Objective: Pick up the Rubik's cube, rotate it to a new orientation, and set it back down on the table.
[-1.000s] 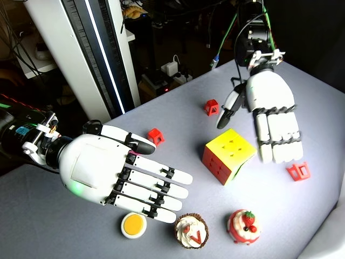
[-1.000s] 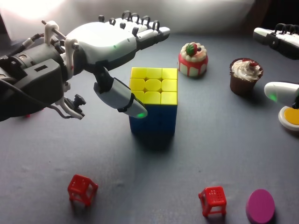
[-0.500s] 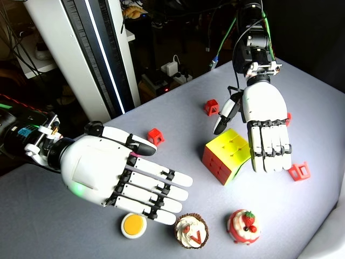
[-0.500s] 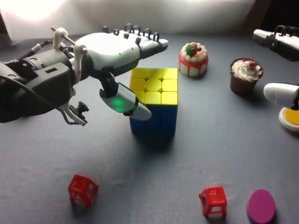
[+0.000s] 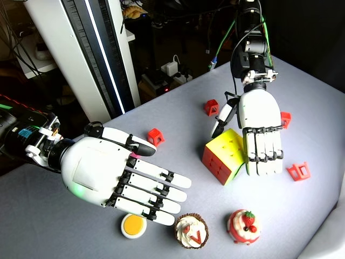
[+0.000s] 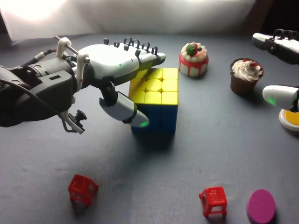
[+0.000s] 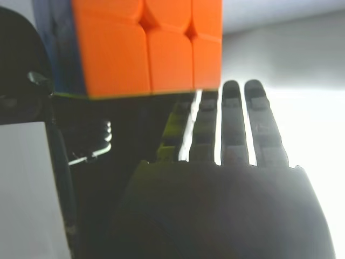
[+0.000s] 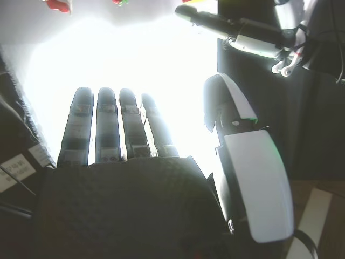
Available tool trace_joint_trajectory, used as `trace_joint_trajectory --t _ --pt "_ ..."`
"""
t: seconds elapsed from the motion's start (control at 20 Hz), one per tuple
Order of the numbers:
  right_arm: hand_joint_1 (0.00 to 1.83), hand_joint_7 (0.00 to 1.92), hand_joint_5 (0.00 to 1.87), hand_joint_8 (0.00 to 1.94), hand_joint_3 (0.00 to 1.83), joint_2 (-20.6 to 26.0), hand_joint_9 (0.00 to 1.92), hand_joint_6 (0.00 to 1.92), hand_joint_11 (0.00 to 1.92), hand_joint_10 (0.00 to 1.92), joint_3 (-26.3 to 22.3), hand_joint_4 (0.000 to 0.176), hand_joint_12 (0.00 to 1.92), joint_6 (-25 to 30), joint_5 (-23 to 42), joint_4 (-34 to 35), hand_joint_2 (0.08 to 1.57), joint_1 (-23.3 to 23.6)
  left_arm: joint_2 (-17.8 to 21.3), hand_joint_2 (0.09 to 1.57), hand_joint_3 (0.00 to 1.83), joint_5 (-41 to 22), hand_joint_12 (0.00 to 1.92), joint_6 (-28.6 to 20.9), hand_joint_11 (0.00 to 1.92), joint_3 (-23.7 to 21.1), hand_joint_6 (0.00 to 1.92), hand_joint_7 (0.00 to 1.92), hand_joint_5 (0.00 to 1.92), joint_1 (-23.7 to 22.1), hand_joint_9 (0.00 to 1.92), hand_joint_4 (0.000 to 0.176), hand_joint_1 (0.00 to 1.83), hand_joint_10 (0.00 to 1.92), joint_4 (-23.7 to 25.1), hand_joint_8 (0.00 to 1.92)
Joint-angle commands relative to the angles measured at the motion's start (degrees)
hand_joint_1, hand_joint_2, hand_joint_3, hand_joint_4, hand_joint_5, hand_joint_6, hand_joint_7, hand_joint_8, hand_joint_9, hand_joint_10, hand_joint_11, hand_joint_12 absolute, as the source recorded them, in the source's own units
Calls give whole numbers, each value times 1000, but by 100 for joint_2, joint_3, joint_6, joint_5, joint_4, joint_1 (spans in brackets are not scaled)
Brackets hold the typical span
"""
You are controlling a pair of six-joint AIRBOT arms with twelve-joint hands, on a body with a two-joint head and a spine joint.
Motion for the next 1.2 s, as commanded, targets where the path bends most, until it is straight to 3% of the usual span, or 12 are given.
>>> trace_joint_trajectory --t 0.0,0.1,0.15,0.2,0.4,0.5,0.55,0.6,0.8,1.05,1.1,1.15 --pt "429 0 0 0 0 -5 0 0 0 0 21 0 0 36 694 33 1348 45 -40 951 34 -594 22 15 45 24 0 2 0 -26 0 0 740 0 -7 1" --pt "426 0 0 0 0 -7 0 0 0 0 21 0 0 36 695 36 1344 39 -40 1013 0 -609 742 15 1 24 0 0 0 -19 13 0 891 5 -7 0" --pt "450 0 0 0 0 -10 0 0 0 0 22 0 0 36 696 38 1344 35 -43 998 0 -628 1685 14 92 26 2 144 129 -9 10 0 971 1234 -10 606" --pt "469 0 0 0 0 -12 0 0 0 0 22 0 0 36 696 40 1342 35 -43 1018 1 -647 1874 13 423 28 86 79 295 -1 171 0 1288 1784 -33 1564" --pt "458 0 0 0 0 -13 0 0 0 0 22 0 0 36 696 43 1345 34 -36 1050 1 -720 1921 -19 690 34 173 549 749 -22 592 0 1012 1917 -41 1760" --pt "487 0 0 0 0 -19 0 0 0 0 22 0 0 36 697 43 1341 31 -14 1059 2 -756 1921 -19 572 31 182 531 842 -50 500 0 1003 1921 -41 1674" --pt "509 0 0 0 0 -21 0 0 0 0 24 0 0 36 698 43 1342 31 -6 1092 4 -776 1921 -19 409 30 791 497 972 -57 364 0 1089 1846 -39 1506" --pt "513 0 0 0 0 -27 0 0 0 0 28 0 0 36 700 43 1343 31 8 1113 5 -809 1921 -18 357 21 974 487 964 -65 330 0 1095 1831 -36 1464" --pt "500 0 0 0 0 -30 0 0 0 0 27 0 0 36 732 42 1346 31 75 1124 1 -982 1921 -17 77 -52 1034 439 953 -101 198 0 1075 1533 22 1169" --pt "517 0 0 0 4 -29 0 0 0 0 22 0 0 36 874 -70 1357 32 156 1085 0 -1226 1921 -16 390 -136 844 602 729 -146 471 0 1001 1543 95 1182" --pt "527 0 0 0 9 -29 0 0 0 0 23 0 0 36 916 -109 1369 36 180 1132 13 -1277 1921 -16 829 -162 1067 773 861 -158 777 0 1105 1796 109 1491" --pt "527 0 0 0 9 -29 0 0 0 0 23 0 0 36 965 -169 1369 50 216 1132 13 -1351 1921 -16 829 -203 1067 773 861 -178 777 0 1105 1796 138 1491"
